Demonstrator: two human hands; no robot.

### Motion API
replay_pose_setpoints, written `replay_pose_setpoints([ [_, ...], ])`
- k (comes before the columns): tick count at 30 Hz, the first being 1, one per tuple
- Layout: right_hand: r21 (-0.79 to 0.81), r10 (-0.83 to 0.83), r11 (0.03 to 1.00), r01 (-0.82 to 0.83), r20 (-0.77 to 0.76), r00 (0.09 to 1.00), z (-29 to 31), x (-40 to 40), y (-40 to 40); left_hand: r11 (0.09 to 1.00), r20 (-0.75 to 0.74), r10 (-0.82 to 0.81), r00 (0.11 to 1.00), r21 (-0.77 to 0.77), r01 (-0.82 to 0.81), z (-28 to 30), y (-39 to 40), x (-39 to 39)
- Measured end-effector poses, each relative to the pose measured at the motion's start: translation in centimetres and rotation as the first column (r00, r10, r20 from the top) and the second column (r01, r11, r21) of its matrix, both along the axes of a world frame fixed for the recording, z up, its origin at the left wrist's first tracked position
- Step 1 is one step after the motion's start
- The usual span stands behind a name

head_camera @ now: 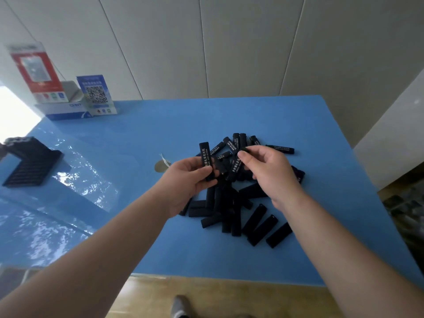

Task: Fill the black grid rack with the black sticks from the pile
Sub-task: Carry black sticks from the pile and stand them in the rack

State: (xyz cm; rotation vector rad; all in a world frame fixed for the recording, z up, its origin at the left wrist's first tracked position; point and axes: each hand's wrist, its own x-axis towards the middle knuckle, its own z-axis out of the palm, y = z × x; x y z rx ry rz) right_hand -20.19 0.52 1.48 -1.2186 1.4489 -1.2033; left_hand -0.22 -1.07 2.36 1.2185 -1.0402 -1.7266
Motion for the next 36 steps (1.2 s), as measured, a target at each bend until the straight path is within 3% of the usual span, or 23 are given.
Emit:
replay_pose_setpoints([
  [11, -0.023, 0.192, 0.981, -0.194, -0.076, 0.978, 1.6, 9.0, -0.5, 0.985, -0.081, 0.172, 0.982, 0.013, -0.172, 0.5, 2.5, 9.0],
  [21, -0.001, 0.298, 0.953, -0.302, -0.16, 0.941, 3.0, 22.1, 1.3, 0.955, -0.133, 0.293, 0.947, 0.001, -0.295, 0.5, 6.5, 22.0],
  [36, -0.006, 0.382, 0.923, -0.385, -0.112, 0.917, 2.9, 42.3, 4.6, 0.929, -0.113, 0.354, 0.928, -0.074, -0.363, 1.0, 11.7, 41.5],
])
